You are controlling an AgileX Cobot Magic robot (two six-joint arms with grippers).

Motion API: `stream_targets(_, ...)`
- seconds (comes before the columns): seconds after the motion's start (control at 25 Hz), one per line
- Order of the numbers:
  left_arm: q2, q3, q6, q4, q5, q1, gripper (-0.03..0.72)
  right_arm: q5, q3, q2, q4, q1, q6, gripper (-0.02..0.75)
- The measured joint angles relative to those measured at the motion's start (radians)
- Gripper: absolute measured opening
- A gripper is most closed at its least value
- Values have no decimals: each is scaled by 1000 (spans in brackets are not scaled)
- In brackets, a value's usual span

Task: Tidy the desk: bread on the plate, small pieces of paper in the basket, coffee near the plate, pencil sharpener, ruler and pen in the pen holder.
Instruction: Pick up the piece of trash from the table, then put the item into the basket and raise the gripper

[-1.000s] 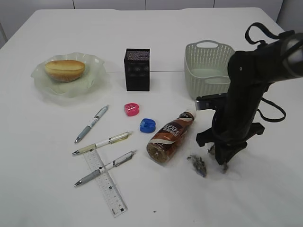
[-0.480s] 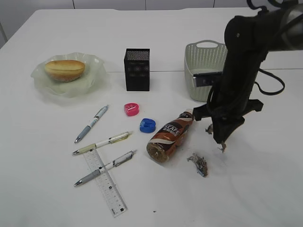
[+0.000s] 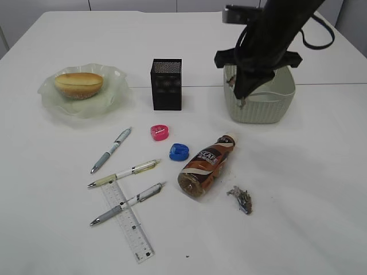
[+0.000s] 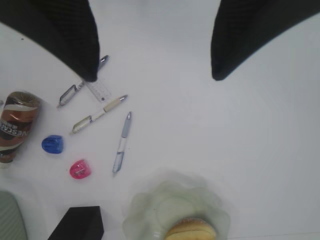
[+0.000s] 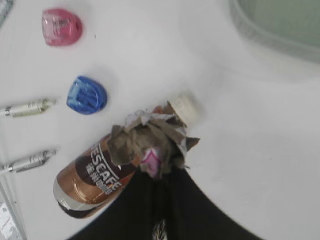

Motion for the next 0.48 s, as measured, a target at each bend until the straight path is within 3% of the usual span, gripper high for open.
stream_targets(0.28, 0, 0, 0, 0, 0, 0, 507, 16, -207, 46, -171, 0, 49, 6)
stream_targets(0.48, 0, 0, 0, 0, 0, 0, 507, 14, -270, 51, -307, -10, 122, 7)
